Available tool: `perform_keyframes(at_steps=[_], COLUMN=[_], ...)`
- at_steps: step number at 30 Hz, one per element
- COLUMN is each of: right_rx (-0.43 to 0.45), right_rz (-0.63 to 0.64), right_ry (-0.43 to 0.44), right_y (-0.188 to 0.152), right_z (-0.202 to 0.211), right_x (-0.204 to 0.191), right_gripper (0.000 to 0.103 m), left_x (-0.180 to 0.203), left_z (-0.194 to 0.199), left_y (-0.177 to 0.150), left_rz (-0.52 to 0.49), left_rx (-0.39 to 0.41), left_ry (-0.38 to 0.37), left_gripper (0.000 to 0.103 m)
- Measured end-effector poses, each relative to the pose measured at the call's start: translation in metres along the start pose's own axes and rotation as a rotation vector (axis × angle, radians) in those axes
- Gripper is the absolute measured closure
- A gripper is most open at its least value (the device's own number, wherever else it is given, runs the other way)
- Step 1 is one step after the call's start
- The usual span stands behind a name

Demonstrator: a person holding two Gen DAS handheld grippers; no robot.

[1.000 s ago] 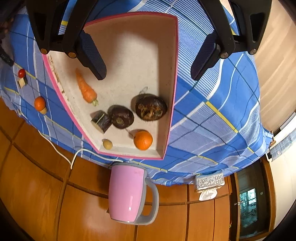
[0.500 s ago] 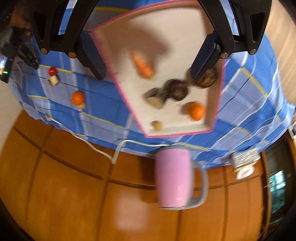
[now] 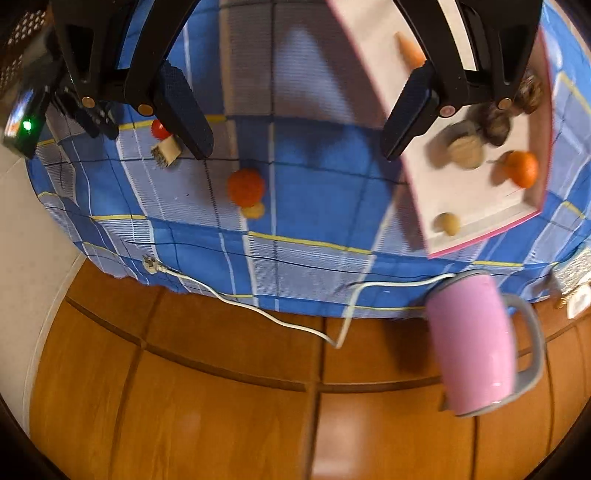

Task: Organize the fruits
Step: 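Reach the left gripper to the orange on the cover and grasp it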

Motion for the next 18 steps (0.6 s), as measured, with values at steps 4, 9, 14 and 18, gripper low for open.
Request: perform_keyframes(at_steps=[4, 9, 14, 18], right_rx=[0.002, 0.003, 0.005, 0.014], right_rz=[0.003, 0.003, -0.005, -0.054], right_ry=[-0.003, -0.004, -0.006, -0.02], right_y=[0.0, 0.0, 0.0, 0.002], right_z=[0.001, 0.001, 0.002, 0.003], right_x=[0.0, -0.001, -0.001, 0.006], right_gripper=[0.064, 0.064, 0.064, 0.065], left_x=[0.016, 0.028, 0.034, 0.033], left_z=[-0.026, -0.06, -0.084, -0.103], left_y=[0.015, 0.028, 0.031, 0.024], left_rz=[-0.031, -0.038, -0.035, -0.006], left_rx=[-0.018, -0.039, -0.061, -0.091], left_ry=[-0.01, -0.001, 0.014, 0.026], left_gripper=[0.012, 0.012, 0.012, 0.012])
Point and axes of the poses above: each gripper's, at about its wrist camera, not at the fingertips, and z roughly against the way its jaws point, x to its right, y to its top, the point moved 9 cm from there along -z, roughly the way its jaws point, and after that the axes turned 10 degrees about -z, right-handed, at the moved point
